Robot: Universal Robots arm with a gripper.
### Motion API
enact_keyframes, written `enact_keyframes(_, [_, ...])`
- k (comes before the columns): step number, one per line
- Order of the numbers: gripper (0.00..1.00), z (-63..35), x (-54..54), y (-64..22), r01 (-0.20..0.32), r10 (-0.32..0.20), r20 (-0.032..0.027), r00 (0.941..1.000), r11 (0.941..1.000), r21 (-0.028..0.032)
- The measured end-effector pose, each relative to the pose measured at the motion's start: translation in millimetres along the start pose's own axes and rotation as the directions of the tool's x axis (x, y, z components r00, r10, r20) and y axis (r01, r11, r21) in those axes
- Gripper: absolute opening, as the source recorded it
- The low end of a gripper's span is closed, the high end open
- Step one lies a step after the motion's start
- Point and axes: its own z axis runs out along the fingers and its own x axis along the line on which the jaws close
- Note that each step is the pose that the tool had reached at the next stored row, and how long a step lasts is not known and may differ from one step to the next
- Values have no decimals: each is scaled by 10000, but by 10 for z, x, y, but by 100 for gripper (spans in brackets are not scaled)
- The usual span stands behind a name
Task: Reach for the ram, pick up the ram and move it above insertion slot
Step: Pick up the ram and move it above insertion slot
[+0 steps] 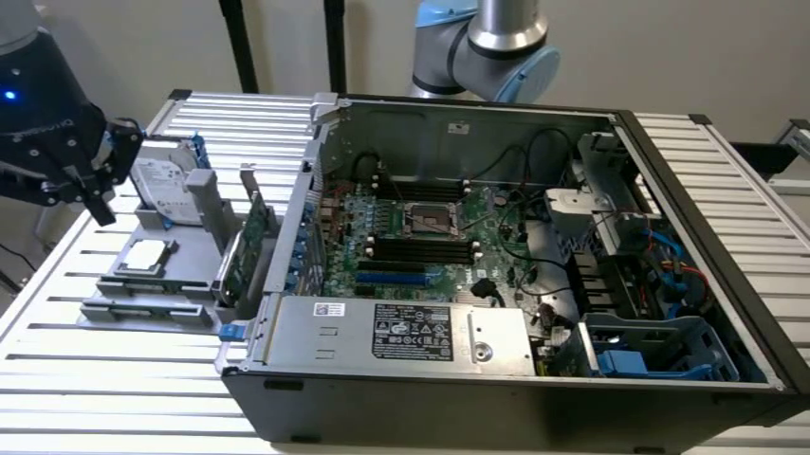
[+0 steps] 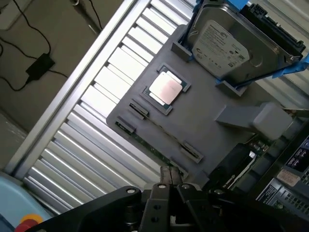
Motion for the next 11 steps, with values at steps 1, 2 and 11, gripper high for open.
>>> enact_keyframes(1, [11,0,0,0,181,-181,-6,9998,9998,0])
enact_keyframes(2, [11,0,0,0,360,-360,-11,9994,9994,0])
enact_keyframes(11, [11,0,0,0,1987,-1987,-56,9800,9801,-4])
